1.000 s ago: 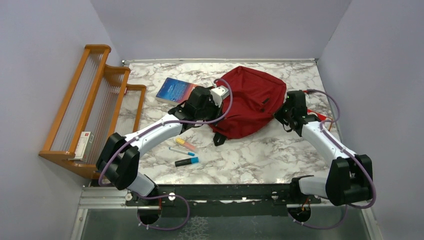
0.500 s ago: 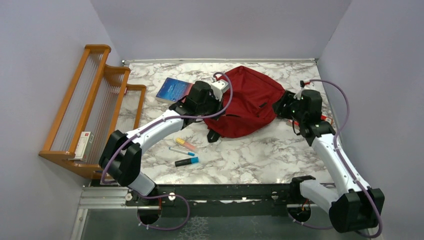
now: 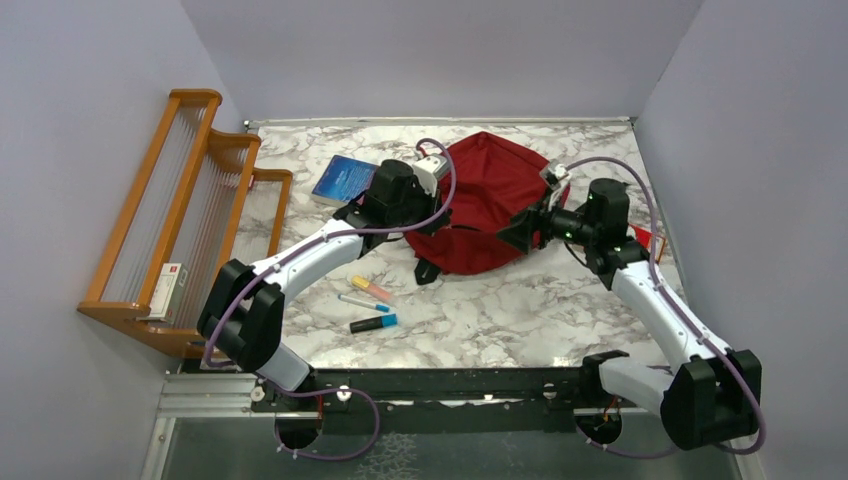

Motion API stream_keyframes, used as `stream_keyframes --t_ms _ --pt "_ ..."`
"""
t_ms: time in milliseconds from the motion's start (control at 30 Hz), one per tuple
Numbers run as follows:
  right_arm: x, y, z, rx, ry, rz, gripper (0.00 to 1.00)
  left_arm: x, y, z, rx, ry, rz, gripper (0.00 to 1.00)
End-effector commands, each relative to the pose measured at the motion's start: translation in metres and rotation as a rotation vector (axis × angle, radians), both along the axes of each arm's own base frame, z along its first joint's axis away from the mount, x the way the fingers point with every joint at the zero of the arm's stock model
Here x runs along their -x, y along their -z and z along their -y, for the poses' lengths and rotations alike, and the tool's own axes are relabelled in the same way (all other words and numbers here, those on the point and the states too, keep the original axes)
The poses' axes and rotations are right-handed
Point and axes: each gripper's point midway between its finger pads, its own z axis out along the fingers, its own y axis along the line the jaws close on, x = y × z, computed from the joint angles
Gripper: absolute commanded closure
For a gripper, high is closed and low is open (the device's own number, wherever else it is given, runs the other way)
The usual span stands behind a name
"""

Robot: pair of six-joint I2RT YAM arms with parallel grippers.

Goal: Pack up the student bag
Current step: Unzip the student bag at the center of the board.

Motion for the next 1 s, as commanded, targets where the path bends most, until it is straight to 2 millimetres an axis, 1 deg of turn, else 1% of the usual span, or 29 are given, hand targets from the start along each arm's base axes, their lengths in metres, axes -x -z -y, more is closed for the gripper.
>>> stream_keyframes --t_ms 0,133,233,400,567,633,833,967 --pt "0.016 -0.007 -0.034 0.038 -0.260 0.175 0.34 -0.001 -0.020 0.009 0.085 0.039 0.024 1.00" --pt "0.011 0.008 -0.051 0.111 -0.289 0.220 0.28 0.001 -0.020 0.011 0.096 0.058 0.014 1.00" --pt "0.002 0.014 -0.061 0.154 -0.289 0.259 0.24 0.002 -0.020 0.012 0.101 0.071 0.010 1.00" --pt "-0.012 0.016 -0.074 0.215 -0.281 0.342 0.24 0.004 -0.019 0.014 0.105 0.092 0.000 1.00" --pt "-0.022 0.021 -0.079 0.256 -0.272 0.384 0.24 0.004 -0.019 0.014 0.101 0.101 -0.001 1.00" --pt "-0.024 0.025 -0.080 0.269 -0.274 0.378 0.25 0.003 -0.019 0.013 0.101 0.102 -0.006 1.00" --pt "-0.027 0.043 -0.087 0.292 -0.299 0.344 0.32 0.004 -0.019 0.014 0.111 0.115 -0.014 1.00" --pt "-0.033 0.051 -0.088 0.304 -0.282 0.328 0.38 0.004 -0.019 0.013 0.111 0.119 -0.016 1.00"
